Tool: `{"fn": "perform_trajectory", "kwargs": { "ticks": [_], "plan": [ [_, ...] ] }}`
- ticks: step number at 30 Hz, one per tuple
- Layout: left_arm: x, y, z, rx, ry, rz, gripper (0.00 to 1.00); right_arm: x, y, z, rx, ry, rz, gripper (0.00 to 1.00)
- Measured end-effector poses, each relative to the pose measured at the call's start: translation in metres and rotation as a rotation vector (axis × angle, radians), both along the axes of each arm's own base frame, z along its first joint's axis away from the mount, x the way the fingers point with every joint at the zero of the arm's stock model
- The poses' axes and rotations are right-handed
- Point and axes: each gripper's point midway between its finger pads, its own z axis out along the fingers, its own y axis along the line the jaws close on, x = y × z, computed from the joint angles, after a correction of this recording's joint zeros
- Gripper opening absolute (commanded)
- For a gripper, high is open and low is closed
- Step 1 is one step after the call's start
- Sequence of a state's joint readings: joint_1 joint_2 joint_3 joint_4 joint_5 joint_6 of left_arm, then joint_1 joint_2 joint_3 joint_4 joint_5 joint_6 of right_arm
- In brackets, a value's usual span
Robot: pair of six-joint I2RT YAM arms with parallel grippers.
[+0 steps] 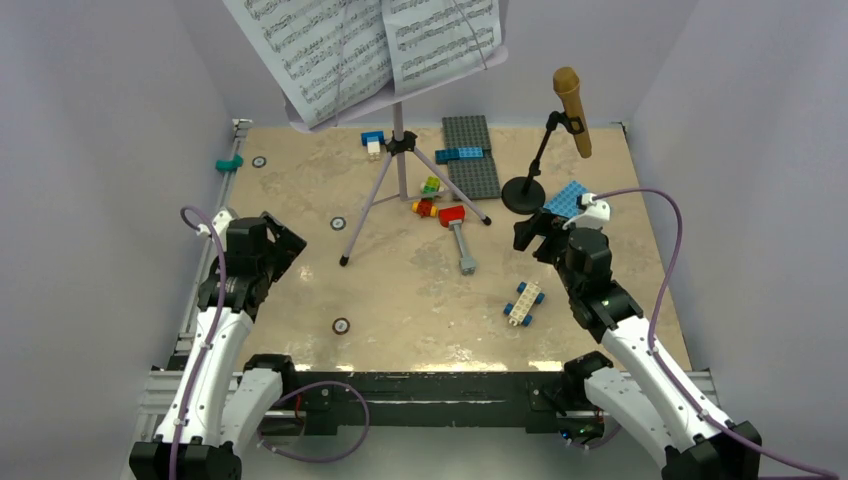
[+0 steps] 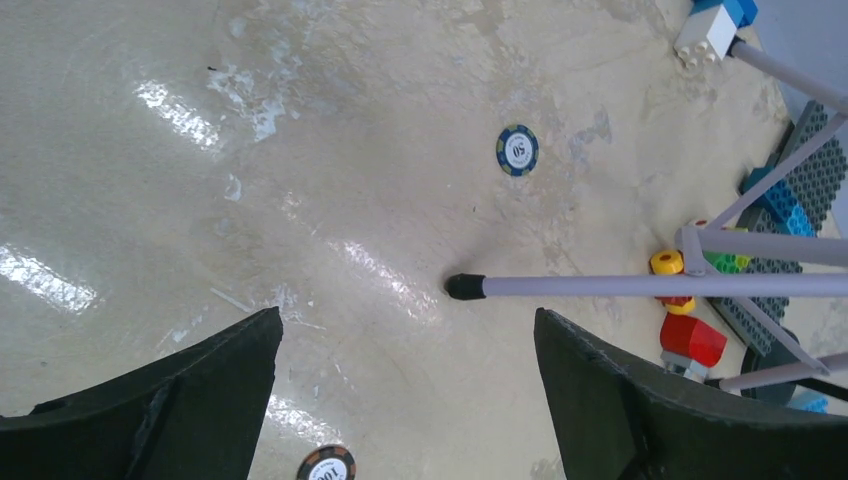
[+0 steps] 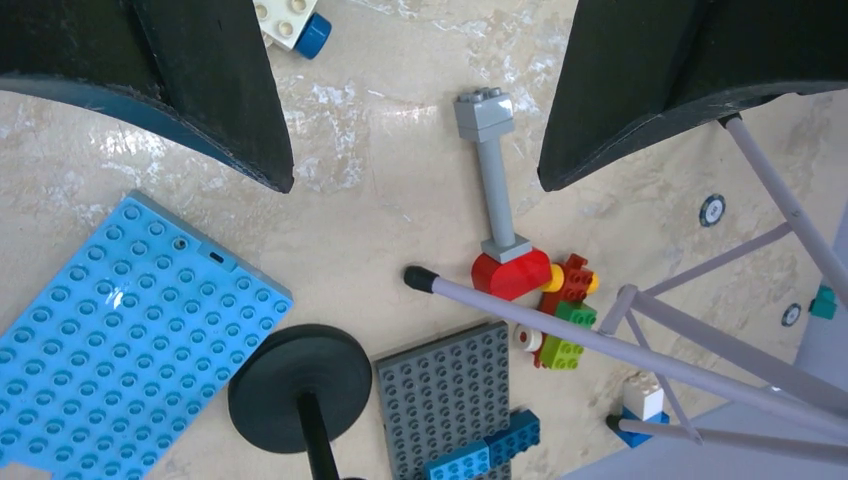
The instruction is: Pack up the instrument practice props
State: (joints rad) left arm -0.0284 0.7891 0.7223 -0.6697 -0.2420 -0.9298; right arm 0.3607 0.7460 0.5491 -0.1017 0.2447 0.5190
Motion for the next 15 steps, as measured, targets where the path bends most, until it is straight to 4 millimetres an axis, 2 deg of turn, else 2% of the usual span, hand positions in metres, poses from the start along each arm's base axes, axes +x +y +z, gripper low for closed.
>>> {"fn": "perform_trajectory", "kwargs": {
  "ticks": [3, 11, 15],
  "plan": [
    [0.001, -0.008, 0.001, -0.013, -0.004, -0.054, 1.0, 0.003, 0.001, 0.006, 0.003, -0.025, 0.001, 0.97],
    [0.001, -0.025, 0.019, -0.04, -0.113, -0.161, 0.98, 0.006, -0.005, 0.01, -0.028, -0.048, -0.02, 0.97],
    [0.0, -0.032, 0.017, -0.04, -0.128, -0.222, 0.98, 0.018, -0.014, 0.02, -0.039, -0.08, -0.089, 0.94]
  ]
}}
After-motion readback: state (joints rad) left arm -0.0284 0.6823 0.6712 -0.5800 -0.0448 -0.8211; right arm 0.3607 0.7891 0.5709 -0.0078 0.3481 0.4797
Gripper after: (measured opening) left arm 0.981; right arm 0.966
